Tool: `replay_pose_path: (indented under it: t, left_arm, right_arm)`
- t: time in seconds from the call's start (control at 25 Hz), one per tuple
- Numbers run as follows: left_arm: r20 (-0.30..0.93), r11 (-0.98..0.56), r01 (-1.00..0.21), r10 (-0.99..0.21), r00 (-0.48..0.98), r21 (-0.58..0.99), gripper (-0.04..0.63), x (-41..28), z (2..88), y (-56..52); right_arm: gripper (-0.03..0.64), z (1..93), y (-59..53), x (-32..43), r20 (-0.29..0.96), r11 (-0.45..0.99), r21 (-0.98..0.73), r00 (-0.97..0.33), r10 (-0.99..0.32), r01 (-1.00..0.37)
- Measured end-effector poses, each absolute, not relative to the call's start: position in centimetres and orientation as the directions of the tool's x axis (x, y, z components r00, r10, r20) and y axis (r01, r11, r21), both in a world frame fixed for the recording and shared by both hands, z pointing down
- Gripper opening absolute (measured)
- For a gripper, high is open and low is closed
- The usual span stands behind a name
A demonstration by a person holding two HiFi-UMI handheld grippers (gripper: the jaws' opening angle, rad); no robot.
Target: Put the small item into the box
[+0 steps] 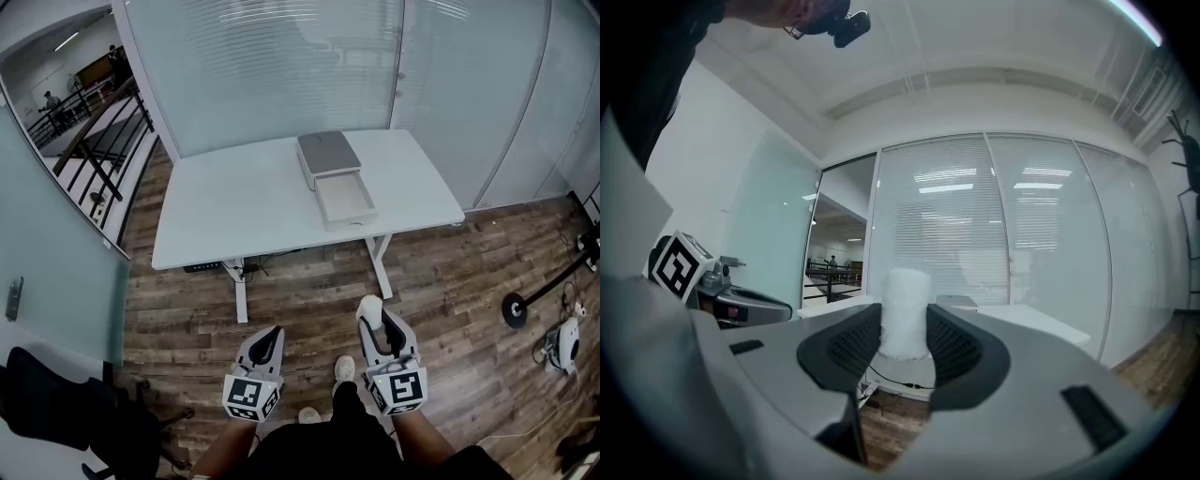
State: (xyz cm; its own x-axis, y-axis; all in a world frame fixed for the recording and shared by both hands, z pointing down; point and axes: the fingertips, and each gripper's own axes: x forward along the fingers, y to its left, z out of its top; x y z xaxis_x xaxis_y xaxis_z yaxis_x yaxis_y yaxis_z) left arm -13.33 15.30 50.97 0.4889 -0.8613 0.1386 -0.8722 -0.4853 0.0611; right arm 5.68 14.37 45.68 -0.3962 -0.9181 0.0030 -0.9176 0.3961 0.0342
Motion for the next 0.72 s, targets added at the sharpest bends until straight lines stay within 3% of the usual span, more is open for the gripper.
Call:
replay_pose_path:
  t: [0.72]
  left_arm:
    - [0.170,-0.448,-0.893,-0.877,0.449,0.043,0.011,-8.7,50.8,-0.3]
  right_arm:
    - [0.158,47.3,-1.9,9.8,0.039,0.429,-0.049,-0.430,-0.902,-0.902]
